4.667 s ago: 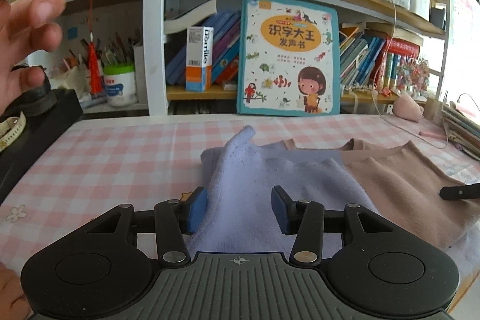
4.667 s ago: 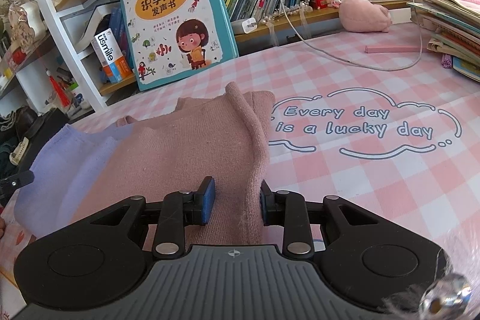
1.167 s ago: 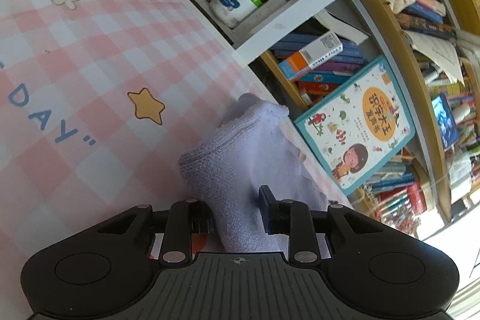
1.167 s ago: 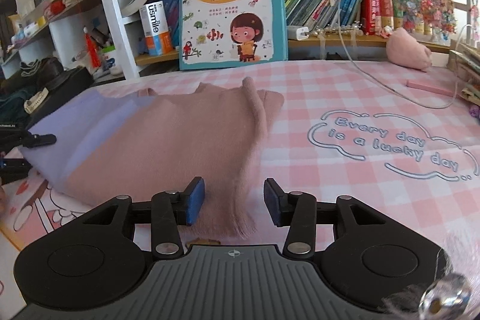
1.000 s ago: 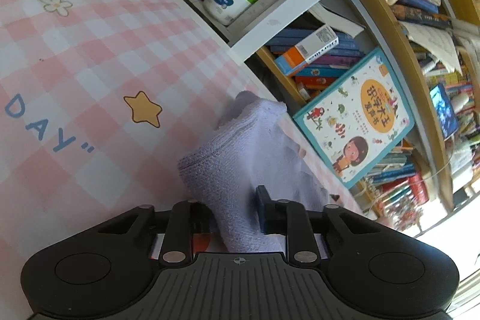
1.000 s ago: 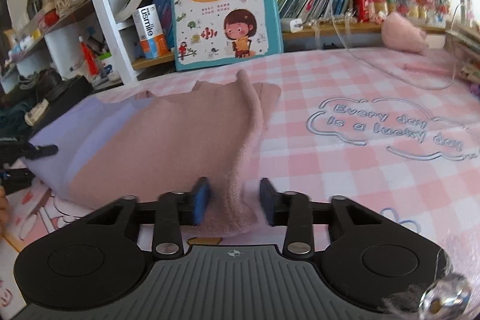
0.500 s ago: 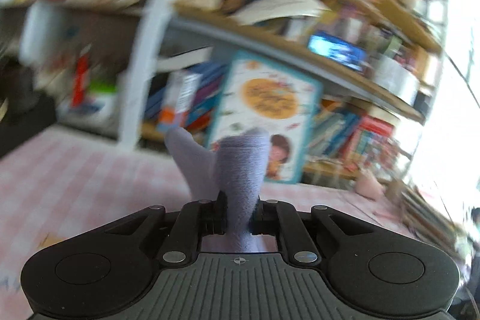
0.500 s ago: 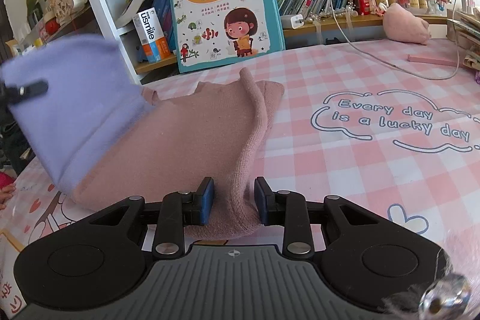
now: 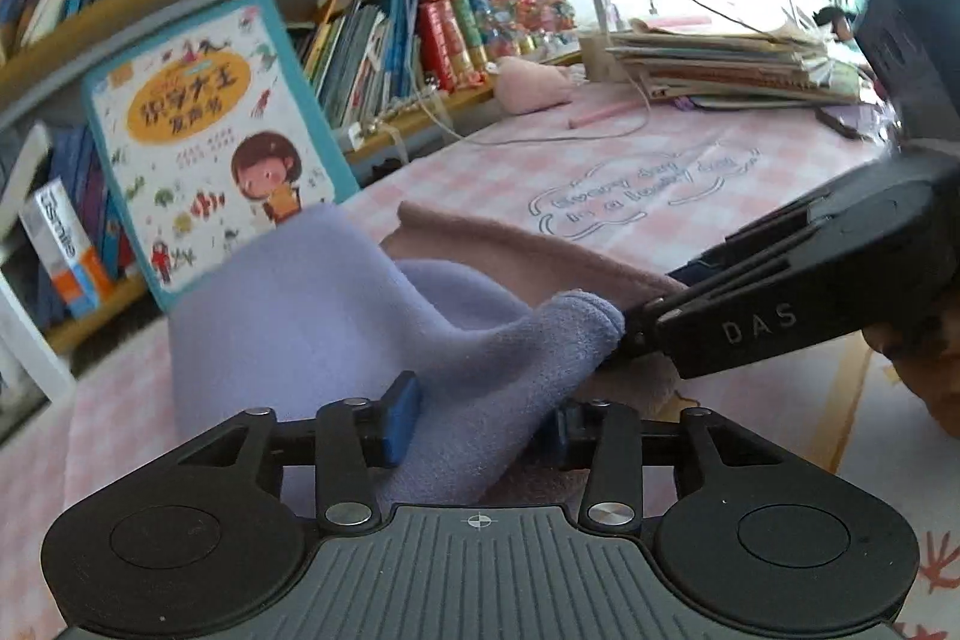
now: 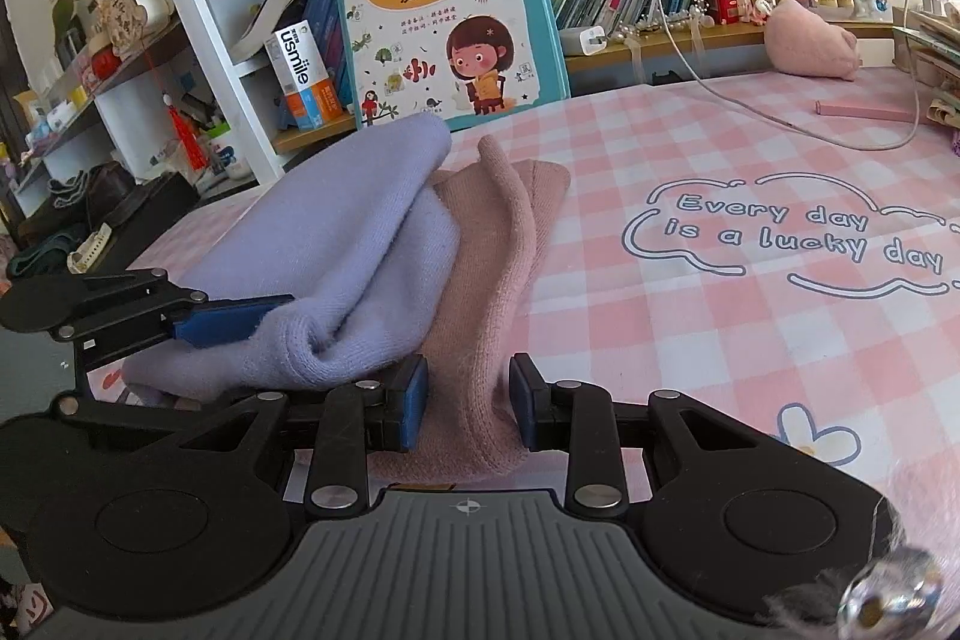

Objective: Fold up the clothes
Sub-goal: 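Fold the lavender edge over onto the pink layer with the left tool, then open it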

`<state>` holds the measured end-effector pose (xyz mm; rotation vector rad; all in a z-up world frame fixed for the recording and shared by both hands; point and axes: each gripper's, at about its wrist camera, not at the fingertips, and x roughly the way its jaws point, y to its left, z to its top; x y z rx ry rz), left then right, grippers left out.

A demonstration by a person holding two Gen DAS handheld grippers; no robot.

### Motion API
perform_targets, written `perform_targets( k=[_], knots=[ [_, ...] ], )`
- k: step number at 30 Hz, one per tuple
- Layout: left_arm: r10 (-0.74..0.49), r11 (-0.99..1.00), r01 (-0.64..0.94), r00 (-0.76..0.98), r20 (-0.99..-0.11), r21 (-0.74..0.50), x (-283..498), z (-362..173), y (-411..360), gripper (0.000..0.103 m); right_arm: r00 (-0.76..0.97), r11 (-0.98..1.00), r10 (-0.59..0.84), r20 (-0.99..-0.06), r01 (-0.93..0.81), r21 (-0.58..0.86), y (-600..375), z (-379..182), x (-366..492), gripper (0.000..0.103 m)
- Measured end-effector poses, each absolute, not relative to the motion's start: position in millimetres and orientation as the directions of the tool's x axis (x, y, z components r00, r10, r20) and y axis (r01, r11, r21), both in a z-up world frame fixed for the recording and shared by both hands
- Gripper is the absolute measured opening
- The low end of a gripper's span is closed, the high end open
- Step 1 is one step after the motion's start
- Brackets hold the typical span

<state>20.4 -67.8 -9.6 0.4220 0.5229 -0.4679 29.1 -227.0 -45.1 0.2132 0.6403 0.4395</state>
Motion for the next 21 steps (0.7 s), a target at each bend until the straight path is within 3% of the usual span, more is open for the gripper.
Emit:
perform_targets(
  k=[4, 6, 11, 14, 16, 21],
  knots=[
    [-0.372, 0.822, 0.541, 0.746, -0.552, 0.177, 20, 0, -56, 0.051, 0.714, 0.887, 0.458, -0.529, -0.328, 0.325, -227, -45, 29, 0.029],
    [-0.422, 0.813, 0.567, 0.731, -0.536, 0.134, 17, 8, -53, 0.062, 0.714, 0.886, 0.459, -0.529, -0.329, 0.326, -227, -45, 29, 0.029],
    [-0.498, 0.802, 0.589, 0.750, -0.435, 0.097, 0, 34, -32, 0.071, 0.708, 0.878, 0.473, -0.524, -0.332, 0.344, -228, -46, 29, 0.034],
    [-0.477, 0.836, 0.539, 0.807, -0.348, 0.104, -9, 50, -11, 0.079, 0.711, 0.889, 0.450, -0.540, -0.302, 0.344, -229, -41, 30, 0.052],
    [-0.442, 0.865, 0.493, 0.838, -0.321, 0.095, -7, 53, 3, 0.080, 0.732, 0.903, 0.422, -0.535, -0.282, 0.325, -232, -31, 28, 0.052],
    [-0.366, 0.915, 0.404, 0.839, -0.404, 0.011, 23, 39, 22, 0.078, 0.715, 0.800, 0.563, -0.416, -0.344, 0.492, -246, -2, 35, 0.060]
  ],
)
